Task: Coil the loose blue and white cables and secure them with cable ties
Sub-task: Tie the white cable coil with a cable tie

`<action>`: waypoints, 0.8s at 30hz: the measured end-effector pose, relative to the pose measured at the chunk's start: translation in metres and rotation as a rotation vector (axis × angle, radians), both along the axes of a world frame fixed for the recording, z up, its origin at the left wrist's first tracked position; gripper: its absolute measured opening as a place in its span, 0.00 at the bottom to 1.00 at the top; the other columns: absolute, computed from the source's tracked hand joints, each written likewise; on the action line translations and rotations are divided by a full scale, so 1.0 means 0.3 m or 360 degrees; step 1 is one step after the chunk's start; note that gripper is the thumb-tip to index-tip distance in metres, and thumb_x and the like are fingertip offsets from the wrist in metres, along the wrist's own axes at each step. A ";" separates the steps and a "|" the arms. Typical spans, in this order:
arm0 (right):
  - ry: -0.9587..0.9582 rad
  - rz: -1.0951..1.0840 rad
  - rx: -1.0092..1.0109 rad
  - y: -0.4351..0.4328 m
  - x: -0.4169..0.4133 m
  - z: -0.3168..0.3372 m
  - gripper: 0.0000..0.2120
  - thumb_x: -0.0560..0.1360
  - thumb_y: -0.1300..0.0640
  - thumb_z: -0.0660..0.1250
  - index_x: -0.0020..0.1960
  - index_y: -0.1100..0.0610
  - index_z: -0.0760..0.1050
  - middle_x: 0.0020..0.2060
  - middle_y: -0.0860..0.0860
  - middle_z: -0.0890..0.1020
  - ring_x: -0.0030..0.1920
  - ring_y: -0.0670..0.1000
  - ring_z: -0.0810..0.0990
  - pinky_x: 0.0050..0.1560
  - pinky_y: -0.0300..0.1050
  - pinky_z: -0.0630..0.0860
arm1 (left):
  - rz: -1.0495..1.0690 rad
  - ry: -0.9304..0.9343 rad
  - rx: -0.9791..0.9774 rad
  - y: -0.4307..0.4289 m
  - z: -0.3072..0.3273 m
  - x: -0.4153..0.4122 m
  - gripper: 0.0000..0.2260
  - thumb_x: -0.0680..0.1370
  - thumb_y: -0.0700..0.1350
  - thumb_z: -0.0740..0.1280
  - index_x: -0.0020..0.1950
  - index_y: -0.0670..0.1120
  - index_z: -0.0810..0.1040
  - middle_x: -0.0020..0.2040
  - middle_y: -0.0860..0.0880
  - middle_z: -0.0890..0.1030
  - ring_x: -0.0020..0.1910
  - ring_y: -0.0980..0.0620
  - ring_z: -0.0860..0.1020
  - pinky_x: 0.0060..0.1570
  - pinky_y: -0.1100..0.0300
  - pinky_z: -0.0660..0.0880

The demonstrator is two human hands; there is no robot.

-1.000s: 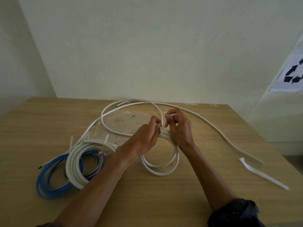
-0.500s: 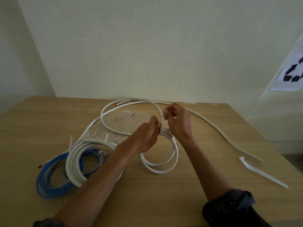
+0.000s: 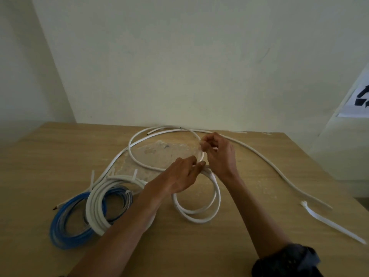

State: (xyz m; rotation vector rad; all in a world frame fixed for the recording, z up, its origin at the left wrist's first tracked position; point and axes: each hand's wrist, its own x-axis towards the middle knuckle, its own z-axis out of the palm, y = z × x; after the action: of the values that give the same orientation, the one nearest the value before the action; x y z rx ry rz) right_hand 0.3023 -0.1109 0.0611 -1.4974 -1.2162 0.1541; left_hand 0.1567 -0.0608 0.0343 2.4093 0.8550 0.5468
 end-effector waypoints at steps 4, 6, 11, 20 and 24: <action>-0.0171 0.0066 0.0329 -0.054 -0.099 -0.014 0.04 0.78 0.66 0.69 0.47 0.57 0.79 0.39 0.49 0.83 0.41 0.44 0.81 0.42 0.29 0.72 | -0.0073 -0.0115 -0.0165 0.034 -0.013 -0.028 0.25 0.80 0.68 0.51 0.52 0.49 0.75 0.42 0.47 0.83 0.37 0.48 0.82 0.37 0.45 0.80; -0.0243 0.0120 0.0376 -0.065 -0.104 -0.021 0.04 0.78 0.65 0.69 0.48 0.57 0.79 0.40 0.48 0.83 0.43 0.43 0.81 0.45 0.28 0.72 | -0.0092 -0.0149 -0.0146 0.036 -0.021 -0.038 0.32 0.77 0.73 0.48 0.53 0.48 0.77 0.45 0.46 0.84 0.42 0.47 0.84 0.43 0.44 0.81; 0.0088 -0.0040 0.0095 0.018 -0.037 -0.019 0.03 0.77 0.62 0.70 0.45 0.57 0.81 0.35 0.49 0.85 0.36 0.42 0.82 0.38 0.30 0.73 | -0.0057 -0.0139 -0.0127 -0.009 -0.013 -0.023 0.18 0.85 0.59 0.53 0.42 0.52 0.75 0.35 0.50 0.78 0.29 0.58 0.76 0.31 0.58 0.72; -0.0042 0.0192 -0.0080 0.017 -0.039 -0.047 0.12 0.82 0.47 0.64 0.58 0.54 0.78 0.45 0.46 0.84 0.47 0.42 0.83 0.43 0.33 0.77 | 0.0109 -0.0437 -0.0665 0.003 0.039 -0.084 0.23 0.82 0.63 0.57 0.45 0.46 0.80 0.26 0.46 0.69 0.21 0.50 0.69 0.24 0.60 0.68; 0.0095 0.0634 -0.0242 -0.035 -0.104 -0.055 0.17 0.83 0.44 0.60 0.57 0.55 0.81 0.45 0.49 0.85 0.40 0.47 0.85 0.33 0.43 0.81 | 0.0145 -0.0512 -0.0750 0.018 0.085 -0.136 0.29 0.79 0.67 0.58 0.49 0.42 0.82 0.25 0.50 0.68 0.23 0.52 0.65 0.24 0.61 0.65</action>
State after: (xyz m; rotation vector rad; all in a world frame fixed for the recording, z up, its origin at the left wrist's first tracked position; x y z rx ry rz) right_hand 0.2711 -0.1216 0.0445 -1.3519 -1.4695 0.5638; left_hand 0.1159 -0.0553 0.0597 1.8061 0.8428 0.6613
